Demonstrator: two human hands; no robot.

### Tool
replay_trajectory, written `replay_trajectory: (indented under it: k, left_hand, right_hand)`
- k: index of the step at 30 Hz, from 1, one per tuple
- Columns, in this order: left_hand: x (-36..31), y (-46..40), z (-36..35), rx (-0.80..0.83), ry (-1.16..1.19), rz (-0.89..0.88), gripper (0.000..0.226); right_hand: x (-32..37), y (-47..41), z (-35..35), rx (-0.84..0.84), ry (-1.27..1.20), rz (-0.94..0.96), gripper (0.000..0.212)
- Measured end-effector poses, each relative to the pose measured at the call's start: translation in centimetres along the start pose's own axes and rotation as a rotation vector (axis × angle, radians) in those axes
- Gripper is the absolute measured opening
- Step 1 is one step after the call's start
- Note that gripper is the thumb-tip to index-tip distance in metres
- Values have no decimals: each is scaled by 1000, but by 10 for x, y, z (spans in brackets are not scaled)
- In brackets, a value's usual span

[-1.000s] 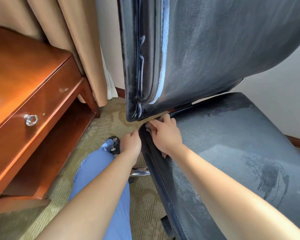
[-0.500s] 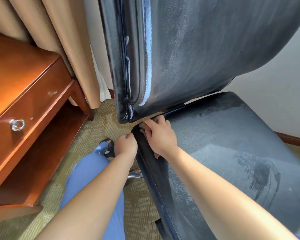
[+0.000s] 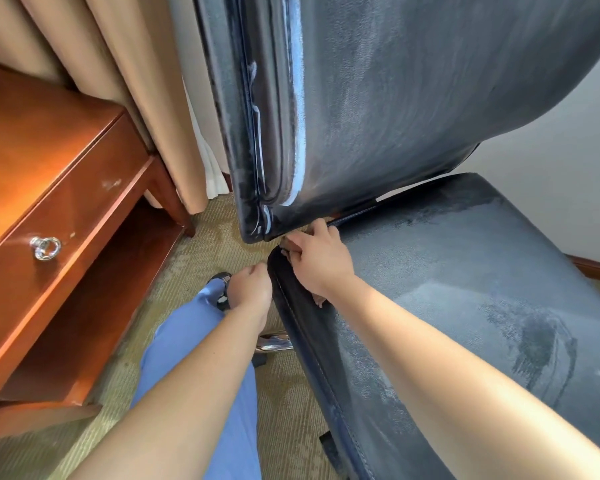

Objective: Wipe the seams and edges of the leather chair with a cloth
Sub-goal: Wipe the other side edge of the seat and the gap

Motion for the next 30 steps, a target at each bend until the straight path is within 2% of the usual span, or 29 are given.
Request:
replay_trajectory:
  k: [2, 5, 9, 13, 18, 23, 27, 30]
  left_hand:
    - [-1, 2, -1, 13, 3, 0, 33]
    - [-8, 11, -2, 2, -4, -9, 25]
    - [-8, 10, -1, -21, -36, -44, 24]
    - [-11, 18, -4, -17, -70, -64, 25]
    - [-15, 30, -1, -95, -86, -120, 38]
    - [-11, 25, -3, -125, -112, -119, 42]
    - [-12, 24, -2, -140, -123, -132, 42]
    - [-11, 21, -1, -110, -125, -105, 38]
  right_hand:
    - [-6, -1, 2, -8, 28, 18, 29]
    - [-25, -4, 11, -53, -15, -135, 30]
    - [-6, 2, 1, -45, 28, 48, 30]
    - [-27, -1, 9, -97, 15, -116, 31]
    - [-24, 14, 8, -95, 2, 7, 24]
    - [-25, 8, 12, -111, 14, -47, 25]
    - [-8, 9, 5, -69, 69, 117, 27]
    - [-25, 2, 11, -94, 44, 21, 27]
Point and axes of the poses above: each hand's wrist, its own y-axis away from the middle knuckle, its own z-axis out of the back of the hand, x = y × z, the point moved 10 cm from there along -y, towards the middle knuckle
